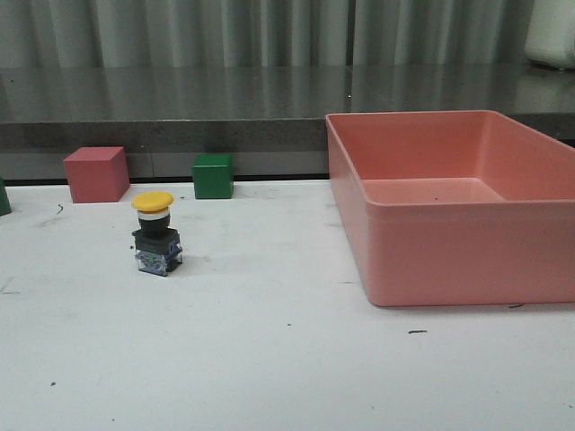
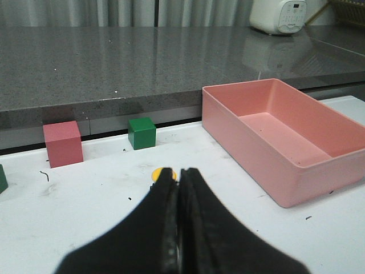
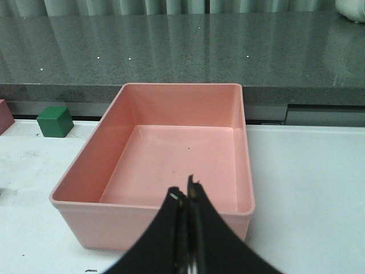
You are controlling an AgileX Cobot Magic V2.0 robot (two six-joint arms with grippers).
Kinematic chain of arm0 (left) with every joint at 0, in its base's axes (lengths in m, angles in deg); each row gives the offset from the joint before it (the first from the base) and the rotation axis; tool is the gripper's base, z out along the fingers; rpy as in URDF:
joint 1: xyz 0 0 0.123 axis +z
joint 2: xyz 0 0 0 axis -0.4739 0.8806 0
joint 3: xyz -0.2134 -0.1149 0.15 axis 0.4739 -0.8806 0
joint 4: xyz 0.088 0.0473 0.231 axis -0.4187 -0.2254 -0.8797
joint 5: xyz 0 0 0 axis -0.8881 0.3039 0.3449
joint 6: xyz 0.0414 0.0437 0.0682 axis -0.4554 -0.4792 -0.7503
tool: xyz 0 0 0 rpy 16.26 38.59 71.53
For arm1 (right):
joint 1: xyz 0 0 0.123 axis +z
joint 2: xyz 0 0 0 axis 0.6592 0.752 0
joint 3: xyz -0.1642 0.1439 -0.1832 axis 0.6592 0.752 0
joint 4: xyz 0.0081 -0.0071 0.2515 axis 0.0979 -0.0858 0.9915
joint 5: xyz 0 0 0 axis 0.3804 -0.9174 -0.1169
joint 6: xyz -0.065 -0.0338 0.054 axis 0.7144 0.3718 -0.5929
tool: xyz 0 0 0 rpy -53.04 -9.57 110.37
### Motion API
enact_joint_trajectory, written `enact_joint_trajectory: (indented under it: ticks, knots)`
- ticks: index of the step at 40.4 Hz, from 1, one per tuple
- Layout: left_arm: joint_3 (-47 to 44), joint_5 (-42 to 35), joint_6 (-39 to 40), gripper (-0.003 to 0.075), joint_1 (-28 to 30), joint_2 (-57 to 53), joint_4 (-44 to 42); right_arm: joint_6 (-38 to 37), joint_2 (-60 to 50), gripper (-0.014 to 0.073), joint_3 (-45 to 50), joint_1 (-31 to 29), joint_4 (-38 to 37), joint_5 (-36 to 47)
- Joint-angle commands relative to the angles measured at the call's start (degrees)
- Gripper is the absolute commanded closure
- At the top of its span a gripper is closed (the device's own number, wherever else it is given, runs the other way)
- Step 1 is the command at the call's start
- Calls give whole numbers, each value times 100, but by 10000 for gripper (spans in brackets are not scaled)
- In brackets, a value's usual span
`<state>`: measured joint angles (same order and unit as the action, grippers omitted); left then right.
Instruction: Place and stand button with both arms
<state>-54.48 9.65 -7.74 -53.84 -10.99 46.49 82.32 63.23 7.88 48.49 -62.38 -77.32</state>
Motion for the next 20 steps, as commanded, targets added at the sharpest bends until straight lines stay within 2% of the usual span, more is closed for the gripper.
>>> enact_joint_trajectory:
  ticks: [1, 7, 13, 20]
  knots:
    - [152, -418, -19, 740, -5, 65, -46, 42, 45, 655, -155, -29, -78, 477]
    - [128, -418, -19, 740, -5, 75, 0, 42, 45, 655, -155, -29, -78, 477]
    - [-240, -879, -19, 740, 17, -121, 71, 42, 45, 655, -155, -29, -78, 477]
    - [-1132, -1592, -9, 740, 540, -828, 152, 42, 45, 655, -155, -29, -78, 477]
